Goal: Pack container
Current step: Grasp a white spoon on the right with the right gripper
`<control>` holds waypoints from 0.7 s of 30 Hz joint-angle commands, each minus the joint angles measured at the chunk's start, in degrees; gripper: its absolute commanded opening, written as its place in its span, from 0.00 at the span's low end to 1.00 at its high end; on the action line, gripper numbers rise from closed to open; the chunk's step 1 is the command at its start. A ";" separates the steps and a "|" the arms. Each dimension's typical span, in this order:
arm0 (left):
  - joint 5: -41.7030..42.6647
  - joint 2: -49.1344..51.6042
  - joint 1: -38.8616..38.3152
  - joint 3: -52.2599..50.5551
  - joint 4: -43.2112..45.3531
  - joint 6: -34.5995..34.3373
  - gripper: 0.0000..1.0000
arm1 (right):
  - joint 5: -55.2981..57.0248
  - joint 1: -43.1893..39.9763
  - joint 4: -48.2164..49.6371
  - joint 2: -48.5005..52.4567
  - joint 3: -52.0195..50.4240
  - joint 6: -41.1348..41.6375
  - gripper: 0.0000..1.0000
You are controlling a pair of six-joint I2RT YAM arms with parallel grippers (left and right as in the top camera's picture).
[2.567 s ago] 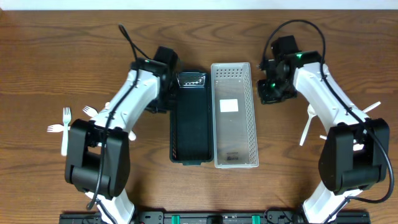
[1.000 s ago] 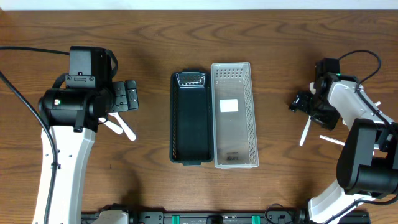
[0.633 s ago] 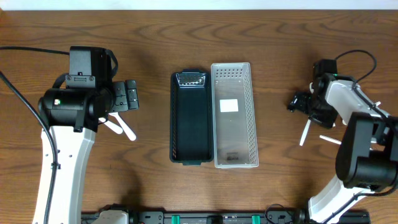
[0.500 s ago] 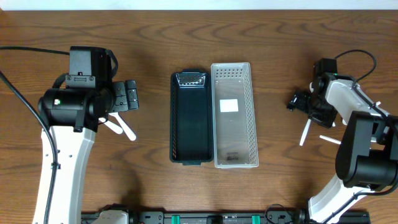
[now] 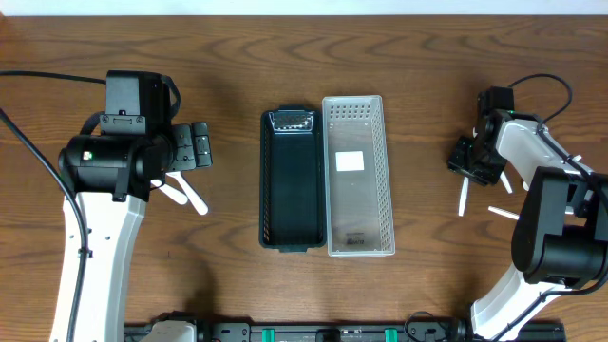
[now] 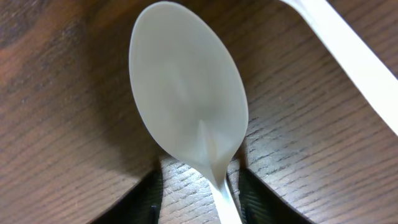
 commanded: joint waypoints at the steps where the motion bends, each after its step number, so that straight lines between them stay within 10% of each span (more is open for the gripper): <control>1: -0.72 0.26 0.28 0.42 -0.28 -0.28 0.98 | 2.10 -0.20 -0.26 3.89 -1.88 0.04 0.31; 8: -0.72 0.26 0.28 0.42 -0.28 -0.28 0.98 | 2.08 -0.17 0.07 3.87 -1.77 0.02 0.01; 21: -0.70 0.26 0.28 0.42 -0.26 -0.28 0.98 | 1.86 11.56 -14.93 -8.48 20.13 -3.37 0.01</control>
